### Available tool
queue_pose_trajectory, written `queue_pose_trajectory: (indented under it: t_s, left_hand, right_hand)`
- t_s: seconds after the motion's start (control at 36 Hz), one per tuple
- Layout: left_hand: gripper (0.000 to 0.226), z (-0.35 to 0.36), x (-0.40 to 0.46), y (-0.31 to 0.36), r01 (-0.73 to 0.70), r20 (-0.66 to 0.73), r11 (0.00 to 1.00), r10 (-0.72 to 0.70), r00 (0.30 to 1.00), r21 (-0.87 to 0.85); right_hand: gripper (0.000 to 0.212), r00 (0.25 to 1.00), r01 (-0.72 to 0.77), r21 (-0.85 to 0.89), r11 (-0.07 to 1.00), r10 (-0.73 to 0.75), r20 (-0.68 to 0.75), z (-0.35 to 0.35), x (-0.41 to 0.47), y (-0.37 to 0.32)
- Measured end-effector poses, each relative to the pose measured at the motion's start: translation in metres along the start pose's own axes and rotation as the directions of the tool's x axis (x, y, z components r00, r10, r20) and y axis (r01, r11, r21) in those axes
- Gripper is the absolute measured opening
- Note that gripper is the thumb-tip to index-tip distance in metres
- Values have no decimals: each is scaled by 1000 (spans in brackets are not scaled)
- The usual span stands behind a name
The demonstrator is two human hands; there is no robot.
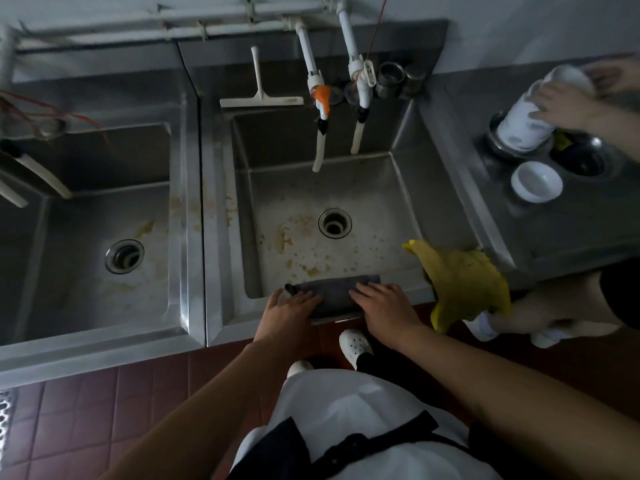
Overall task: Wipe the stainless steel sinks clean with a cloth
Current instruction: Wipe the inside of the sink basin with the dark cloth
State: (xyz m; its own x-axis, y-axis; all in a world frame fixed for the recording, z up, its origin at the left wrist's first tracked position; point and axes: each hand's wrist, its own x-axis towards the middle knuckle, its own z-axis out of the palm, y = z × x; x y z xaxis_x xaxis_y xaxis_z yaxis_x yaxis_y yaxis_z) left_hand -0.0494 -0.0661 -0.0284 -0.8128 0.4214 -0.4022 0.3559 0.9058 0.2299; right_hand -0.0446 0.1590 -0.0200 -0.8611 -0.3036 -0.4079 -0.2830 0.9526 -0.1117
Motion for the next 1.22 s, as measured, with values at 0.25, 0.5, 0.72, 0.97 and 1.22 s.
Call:
queue_pose_trajectory:
  t_s: [0.25, 0.5, 0.72, 0.97, 1.22]
  left_hand:
    - [52, -11, -3, -8, -10, -42, 976, 1, 999, -218]
    - [36, -58, 8, -16, -64, -183, 827, -48, 982, -559]
    - [34, -140, 34, -18, -75, -52, 801, 56, 997, -593]
    - [34, -178, 64, -37, 87, 22, 826, -90, 996, -557]
    - [42, -150, 96, -43, 241, 41, 673, -300, 953, -699]
  right_hand:
    - [37, 987, -135, 297, 945, 104, 119, -34, 11, 8]
    - [32, 961, -175, 522, 835, 30, 274, -73, 25, 25]
    - [51, 933, -107, 839, 534, -237, 270, -98, 61, 22]
    - [12, 958, -48, 855, 516, -219, 186, -74, 130, -1]
    - [17, 850, -201, 897, 393, -386, 360, -83, 173, 28]
